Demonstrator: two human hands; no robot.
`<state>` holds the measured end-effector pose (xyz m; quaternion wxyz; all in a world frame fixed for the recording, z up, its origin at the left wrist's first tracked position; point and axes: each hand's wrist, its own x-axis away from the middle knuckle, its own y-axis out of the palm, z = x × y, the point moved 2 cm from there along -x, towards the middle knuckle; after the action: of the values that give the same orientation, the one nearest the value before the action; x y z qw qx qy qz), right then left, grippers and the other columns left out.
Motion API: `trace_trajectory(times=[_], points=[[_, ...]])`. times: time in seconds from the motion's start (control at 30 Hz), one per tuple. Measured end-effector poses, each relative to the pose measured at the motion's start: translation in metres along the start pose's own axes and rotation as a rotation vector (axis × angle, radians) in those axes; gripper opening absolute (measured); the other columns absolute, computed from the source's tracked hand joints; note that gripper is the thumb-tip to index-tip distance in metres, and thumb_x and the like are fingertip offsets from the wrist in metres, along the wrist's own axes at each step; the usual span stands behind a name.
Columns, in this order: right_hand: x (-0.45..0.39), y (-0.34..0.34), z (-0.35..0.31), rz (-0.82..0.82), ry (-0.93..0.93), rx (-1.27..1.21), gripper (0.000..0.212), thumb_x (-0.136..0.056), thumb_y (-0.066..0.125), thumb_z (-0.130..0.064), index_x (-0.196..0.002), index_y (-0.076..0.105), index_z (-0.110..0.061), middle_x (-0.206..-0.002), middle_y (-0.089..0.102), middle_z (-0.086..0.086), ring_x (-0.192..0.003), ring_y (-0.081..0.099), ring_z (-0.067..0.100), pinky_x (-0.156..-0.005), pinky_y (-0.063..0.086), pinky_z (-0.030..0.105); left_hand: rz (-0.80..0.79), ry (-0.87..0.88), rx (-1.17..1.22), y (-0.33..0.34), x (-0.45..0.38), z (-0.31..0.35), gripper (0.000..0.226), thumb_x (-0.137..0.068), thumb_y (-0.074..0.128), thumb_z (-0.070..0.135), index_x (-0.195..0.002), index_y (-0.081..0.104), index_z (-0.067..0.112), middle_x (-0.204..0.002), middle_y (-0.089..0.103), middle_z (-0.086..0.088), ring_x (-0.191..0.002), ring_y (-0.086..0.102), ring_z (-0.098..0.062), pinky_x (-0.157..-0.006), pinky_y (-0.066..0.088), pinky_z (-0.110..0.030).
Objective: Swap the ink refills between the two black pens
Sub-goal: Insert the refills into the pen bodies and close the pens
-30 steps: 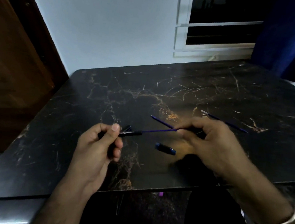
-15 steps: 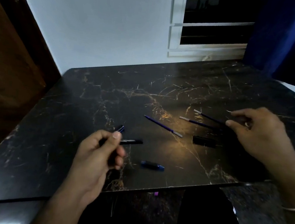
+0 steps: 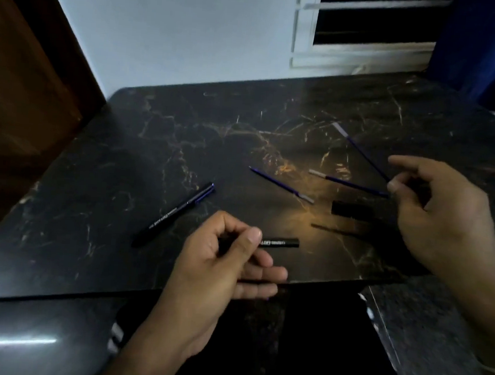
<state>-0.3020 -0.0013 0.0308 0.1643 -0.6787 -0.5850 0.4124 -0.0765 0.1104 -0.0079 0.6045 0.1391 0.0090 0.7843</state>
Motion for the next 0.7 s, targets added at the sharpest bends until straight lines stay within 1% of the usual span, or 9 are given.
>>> trace_trajectory(times=[0.1, 0.23, 0.3, 0.33, 0.37, 0.43, 0.53, 0.6, 0.7], points=[[0.022, 0.009, -0.006, -0.039, -0.038, -0.107, 0.035, -0.091, 0.063, -0.011, -0.121, 0.063, -0.029, -0.097, 0.06, -0.018, -0.087, 0.055, -0.011, -0.071, 0.042, 0.0, 0.003, -0.002, 0.014, -0.002, -0.004, 0.0, 0.012, -0.095, 0.058, 0.018, -0.087, 0.057, 0.009, -0.068, 0.069, -0.011, -0.075, 0.076, -0.037, -0.064, 0.064, -0.043], [0.028, 0.011, -0.015, -0.138, 0.038, -0.326, 0.035, -0.093, 0.06, -0.011, -0.117, 0.064, -0.036, -0.098, 0.066, -0.013, -0.089, 0.064, -0.002, -0.07, 0.049, 0.01, 0.019, 0.002, 0.0, -0.009, -0.007, 0.006, 0.012, -0.097, 0.057, 0.017, -0.088, 0.057, 0.01, -0.067, 0.069, -0.009, -0.077, 0.077, -0.036, -0.067, 0.064, -0.041], [0.027, 0.017, -0.018, -0.219, 0.077, -0.44, 0.035, -0.094, 0.059, -0.01, -0.111, 0.069, -0.039, -0.089, 0.071, -0.005, -0.083, 0.068, 0.002, -0.069, 0.054, 0.013, 0.027, 0.017, -0.012, -0.013, -0.011, 0.007, 0.011, -0.098, 0.056, 0.017, -0.089, 0.056, 0.009, -0.066, 0.069, -0.008, -0.077, 0.077, -0.036, -0.068, 0.064, -0.041], [0.029, 0.022, -0.02, -0.268, 0.12, -0.51, 0.034, -0.094, 0.059, -0.01, -0.105, 0.072, -0.039, -0.085, 0.072, -0.003, -0.079, 0.069, 0.005, -0.071, 0.056, 0.019, 0.026, 0.017, -0.014, -0.014, -0.012, 0.008, 0.011, -0.098, 0.056, 0.017, -0.09, 0.056, 0.009, -0.067, 0.069, -0.008, -0.077, 0.077, -0.036, -0.069, 0.064, -0.042], [0.033, 0.027, -0.022, -0.317, 0.174, -0.576, 0.034, -0.094, 0.058, -0.008, -0.099, 0.074, -0.038, -0.08, 0.073, -0.003, -0.074, 0.068, 0.007, -0.07, 0.057, 0.025, 0.025, 0.017, -0.019, -0.015, -0.014, 0.009, 0.011, -0.098, 0.056, 0.018, -0.09, 0.056, 0.009, -0.068, 0.069, -0.009, -0.077, 0.077, -0.036, -0.069, 0.063, -0.042], [0.042, 0.036, -0.026, -0.39, 0.245, -0.632, 0.032, -0.095, 0.058, -0.006, -0.091, 0.076, -0.032, -0.07, 0.071, -0.001, -0.067, 0.066, 0.01, -0.066, 0.058, 0.031, 0.027, 0.031, -0.034, -0.016, -0.02, 0.012, 0.011, -0.098, 0.057, 0.018, -0.09, 0.056, 0.01, -0.07, 0.069, -0.01, -0.077, 0.077, -0.036, -0.07, 0.063, -0.042], [0.046, 0.043, -0.025, -0.426, 0.226, -0.551, 0.026, -0.093, 0.061, -0.009, -0.092, 0.074, -0.031, -0.074, 0.073, -0.001, -0.07, 0.068, 0.011, -0.074, 0.058, 0.035, 0.03, 0.055, -0.049, -0.016, -0.031, 0.016, 0.011, -0.098, 0.056, 0.018, -0.091, 0.055, 0.01, -0.068, 0.067, -0.008, -0.073, 0.076, -0.034, -0.068, 0.063, -0.04], [0.043, 0.039, -0.022, -0.392, 0.139, -0.437, 0.023, -0.091, 0.064, -0.011, -0.091, 0.072, -0.033, -0.08, 0.072, -0.003, -0.075, 0.067, 0.008, -0.074, 0.054, 0.03, 0.024, 0.071, -0.05, -0.016, -0.038, 0.017, 0.011, -0.098, 0.056, 0.018, -0.09, 0.055, 0.01, -0.067, 0.067, -0.007, -0.07, 0.075, -0.032, -0.068, 0.063, -0.039], [0.037, 0.026, -0.022, -0.296, -0.027, -0.166, 0.022, -0.088, 0.066, -0.011, -0.09, 0.071, -0.033, -0.093, 0.064, -0.014, -0.086, 0.059, -0.002, -0.073, 0.043, 0.015, 0.019, 0.084, -0.047, -0.018, -0.045, 0.019, 0.012, -0.099, 0.056, 0.018, -0.089, 0.056, 0.011, -0.065, 0.067, -0.006, -0.066, 0.074, -0.029, -0.07, 0.063, -0.041]])
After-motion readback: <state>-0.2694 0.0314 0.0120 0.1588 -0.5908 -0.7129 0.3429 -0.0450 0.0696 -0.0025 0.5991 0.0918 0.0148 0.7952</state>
